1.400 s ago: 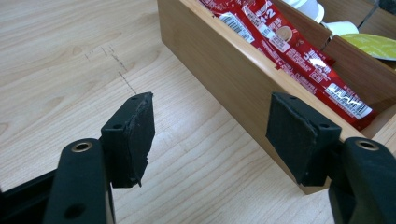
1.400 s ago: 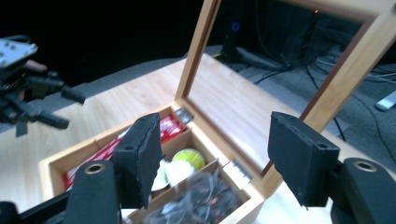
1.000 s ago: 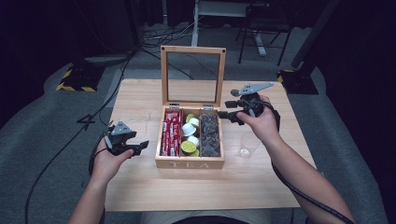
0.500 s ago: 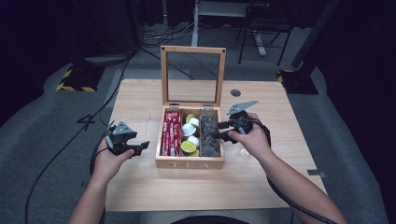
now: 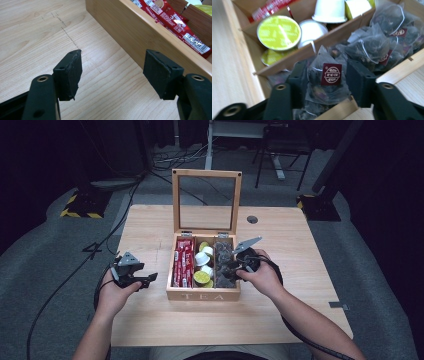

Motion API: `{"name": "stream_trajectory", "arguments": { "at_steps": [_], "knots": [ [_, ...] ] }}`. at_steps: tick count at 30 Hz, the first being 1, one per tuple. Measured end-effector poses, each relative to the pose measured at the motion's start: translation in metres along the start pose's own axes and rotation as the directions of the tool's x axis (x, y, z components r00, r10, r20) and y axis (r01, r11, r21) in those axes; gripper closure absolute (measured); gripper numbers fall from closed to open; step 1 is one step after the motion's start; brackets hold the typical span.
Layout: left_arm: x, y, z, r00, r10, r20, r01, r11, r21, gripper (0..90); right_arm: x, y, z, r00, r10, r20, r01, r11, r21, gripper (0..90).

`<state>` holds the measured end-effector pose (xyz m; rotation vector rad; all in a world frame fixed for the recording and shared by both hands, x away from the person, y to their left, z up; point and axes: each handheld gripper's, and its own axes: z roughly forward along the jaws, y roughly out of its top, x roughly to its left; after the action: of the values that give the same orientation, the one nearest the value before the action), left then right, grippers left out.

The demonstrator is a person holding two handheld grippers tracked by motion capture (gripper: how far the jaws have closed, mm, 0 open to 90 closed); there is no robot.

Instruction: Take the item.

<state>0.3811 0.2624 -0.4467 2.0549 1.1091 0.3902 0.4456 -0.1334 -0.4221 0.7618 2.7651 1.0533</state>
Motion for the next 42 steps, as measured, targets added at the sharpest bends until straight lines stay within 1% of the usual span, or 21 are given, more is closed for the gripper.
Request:
{"name": "stream_trajectory", "arguments": {
  "at_steps": [1, 2, 4, 6, 7, 9, 11, 15, 20, 23, 25, 27, 29, 30, 34, 35, 36, 38, 42],
  "knots": [
    [0.000, 0.000, -0.001, 1.0000, -0.004, -0.001, 0.004, 1.0000, -0.005, 32.2, 0.001, 0.001, 0.002, 0.9998, -0.019, 0.002, 0.019, 0.999, 0.030, 62.1],
    [0.001, 0.000, -0.002, 1.0000, -0.001, -0.002, 0.001, 1.0000, -0.002, 32.2, 0.001, 0.001, 0.002, 0.9998, -0.019, 0.002, 0.019, 0.999, 0.030, 62.1],
    [0.001, -0.001, -0.003, 0.9999, -0.011, -0.004, 0.011, 0.9999, -0.013, 32.2, 0.003, 0.002, 0.003, 0.9993, -0.035, 0.010, 0.034, 0.998, 0.055, 66.7],
    [0.002, -0.001, -0.004, 0.9999, -0.009, -0.006, 0.009, 0.9999, -0.014, 32.2, 0.005, 0.003, 0.003, 0.9985, -0.050, 0.022, 0.048, 0.996, 0.069, 69.5],
    [0.002, -0.001, -0.004, 0.9999, -0.014, -0.005, 0.014, 0.9998, -0.015, 32.2, 0.005, 0.004, 0.003, 0.9984, -0.051, 0.024, 0.050, 0.996, 0.070, 70.8],
    [0.003, -0.001, -0.004, 0.9999, -0.014, -0.005, 0.014, 0.9998, -0.015, 32.2, 0.005, 0.005, 0.001, 0.9981, -0.055, 0.029, 0.053, 0.997, 0.063, 81.5],
    [0.002, -0.001, -0.004, 0.9999, -0.010, -0.003, 0.010, 0.9999, -0.012, 32.2, 0.004, 0.005, -0.002, 0.9988, -0.046, 0.019, 0.045, 0.998, 0.050, 83.7],
    [0.002, -0.001, -0.002, 0.9999, -0.012, -0.003, 0.012, 0.9998, -0.013, 32.2, 0.003, 0.003, -0.006, 0.9994, -0.032, 0.012, 0.032, 0.999, 0.029, 84.3],
    [0.001, 0.000, -0.002, 0.9999, -0.010, -0.004, 0.010, 0.9999, -0.014, 32.3, 0.005, 0.004, -0.013, 0.9992, -0.039, 0.006, 0.039, 0.999, -0.017, 84.5],
    [0.001, 0.001, -0.001, 1.0000, -0.010, -0.001, 0.010, 0.9999, -0.014, 32.3, 0.006, 0.005, -0.018, 0.9995, -0.032, -0.008, 0.031, 0.998, -0.048, 84.4],
    [0.001, 0.001, -0.001, 1.0000, -0.010, 0.000, 0.010, 0.9999, -0.010, 32.3, 0.006, 0.005, -0.023, 0.9993, -0.030, -0.022, 0.028, 0.996, -0.079, 84.4],
    [0.001, 0.001, 0.000, 1.0000, -0.007, 0.002, 0.007, 0.9999, -0.013, 32.3, 0.005, 0.005, -0.028, 0.9989, -0.022, -0.043, 0.017, 0.993, -0.116, 84.4],
    [0.001, 0.002, 0.001, 1.0000, -0.004, 0.002, 0.004, 0.9999, -0.010, 32.3, 0.004, 0.005, -0.036, 0.9982, -0.026, -0.055, 0.017, 0.987, -0.162, 84.4],
    [0.001, 0.002, 0.001, 1.0000, -0.006, 0.003, 0.006, 0.9999, -0.011, 32.3, 0.004, 0.005, -0.036, 0.9982, -0.026, -0.055, 0.017, 0.987, -0.162, 84.4],
    [0.002, 0.002, 0.002, 1.0000, -0.003, 0.000, 0.003, 1.0000, -0.006, 32.3, 0.004, 0.005, -0.047, 0.9982, -0.025, -0.055, 0.013, 0.978, -0.208, 84.4],
    [0.002, 0.002, 0.002, 1.0000, -0.010, 0.001, 0.010, 0.9999, -0.008, 32.3, 0.005, 0.006, -0.053, 0.9983, -0.029, -0.050, 0.016, 0.974, -0.226, 84.3],
    [0.002, 0.002, 0.002, 1.0000, -0.009, 0.001, 0.009, 0.9999, -0.009, 32.3, 0.005, 0.006, -0.053, 0.9983, -0.029, -0.050, 0.016, 0.974, -0.226, 84.3],
    [0.002, 0.002, 0.002, 1.0000, -0.009, 0.003, 0.009, 0.9999, -0.007, 32.3, 0.006, 0.006, -0.060, 0.9981, -0.030, -0.053, 0.015, 0.967, -0.255, 84.4],
    [0.002, 0.002, 0.002, 1.0000, -0.006, 0.001, 0.006, 1.0000, -0.007, 32.3, 0.006, 0.006, -0.068, 0.9987, -0.030, -0.041, 0.018, 0.961, -0.276, 84.3]
  ]
}}
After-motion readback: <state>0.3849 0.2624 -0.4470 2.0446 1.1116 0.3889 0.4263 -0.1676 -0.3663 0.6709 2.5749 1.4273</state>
